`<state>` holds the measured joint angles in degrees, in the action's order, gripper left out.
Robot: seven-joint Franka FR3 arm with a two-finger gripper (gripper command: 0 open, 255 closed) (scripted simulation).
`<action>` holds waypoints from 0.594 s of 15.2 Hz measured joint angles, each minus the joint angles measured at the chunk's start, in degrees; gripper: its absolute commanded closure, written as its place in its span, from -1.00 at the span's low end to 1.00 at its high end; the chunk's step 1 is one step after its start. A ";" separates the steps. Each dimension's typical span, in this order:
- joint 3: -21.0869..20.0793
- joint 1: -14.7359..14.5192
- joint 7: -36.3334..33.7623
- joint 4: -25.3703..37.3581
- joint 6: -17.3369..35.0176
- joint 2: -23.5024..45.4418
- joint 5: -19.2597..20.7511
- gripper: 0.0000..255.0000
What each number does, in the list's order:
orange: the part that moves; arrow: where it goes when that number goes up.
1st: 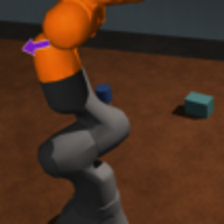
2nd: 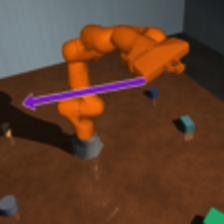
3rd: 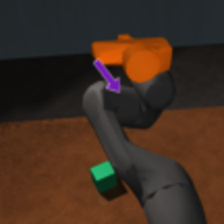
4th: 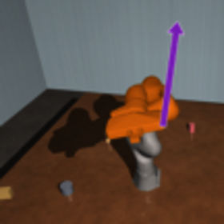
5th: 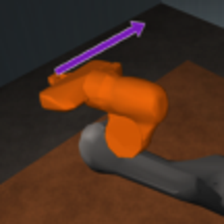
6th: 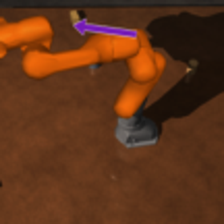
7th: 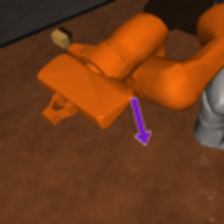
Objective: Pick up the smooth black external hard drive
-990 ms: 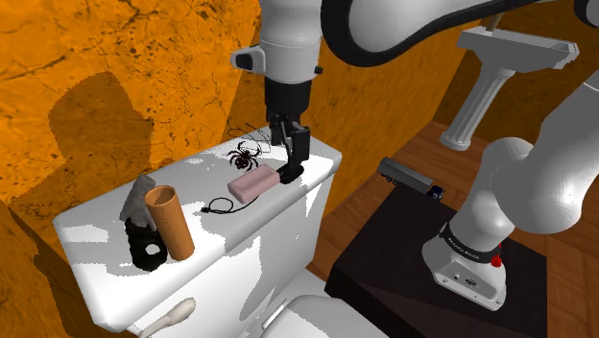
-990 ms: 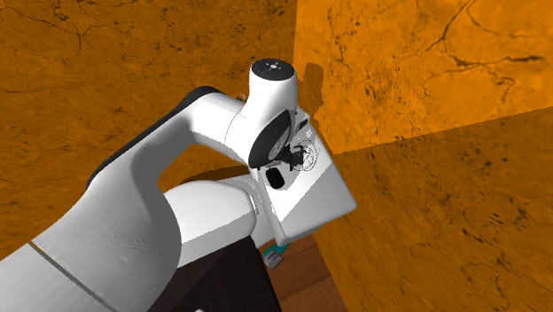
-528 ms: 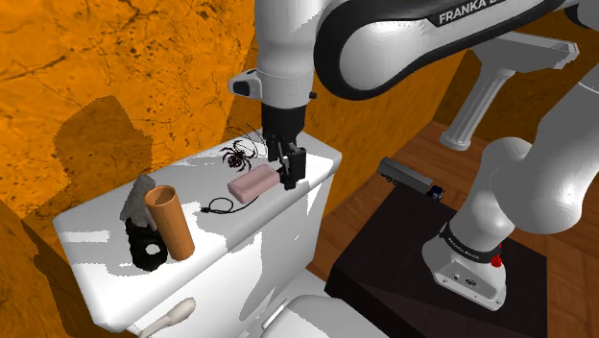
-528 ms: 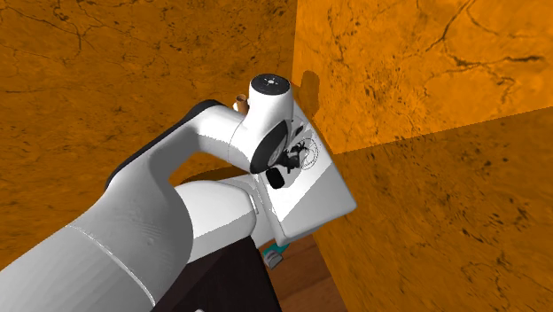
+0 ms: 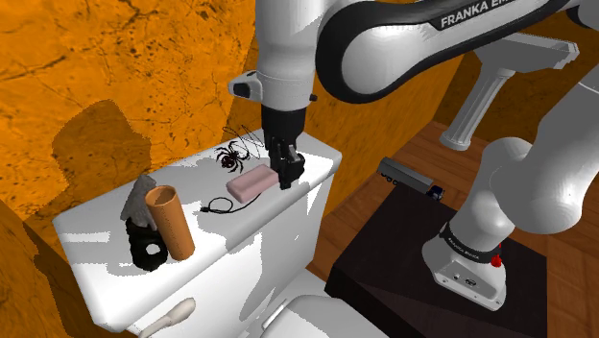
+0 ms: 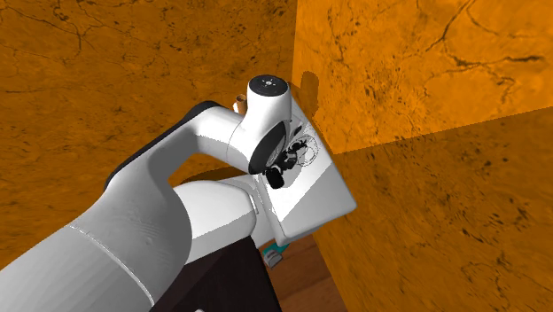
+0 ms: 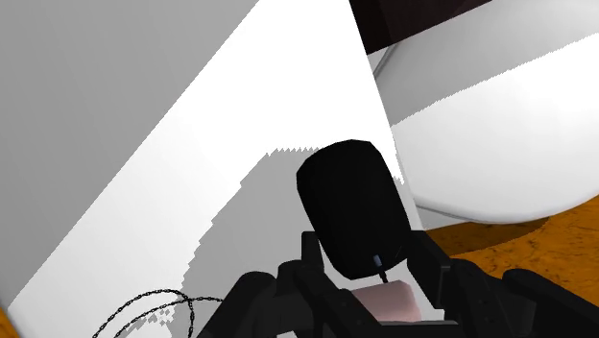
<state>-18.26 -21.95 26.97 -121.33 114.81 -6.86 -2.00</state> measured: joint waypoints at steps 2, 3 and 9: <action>0.02 0.02 0.14 0.04 -0.04 0.03 -0.05 1.00; 0.02 0.02 0.18 0.04 -0.03 0.04 -0.05 1.00; 0.20 0.15 0.21 1.90 -2.90 -0.60 -0.17 1.00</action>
<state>-18.06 -21.81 27.18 -119.43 111.90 -7.45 -2.17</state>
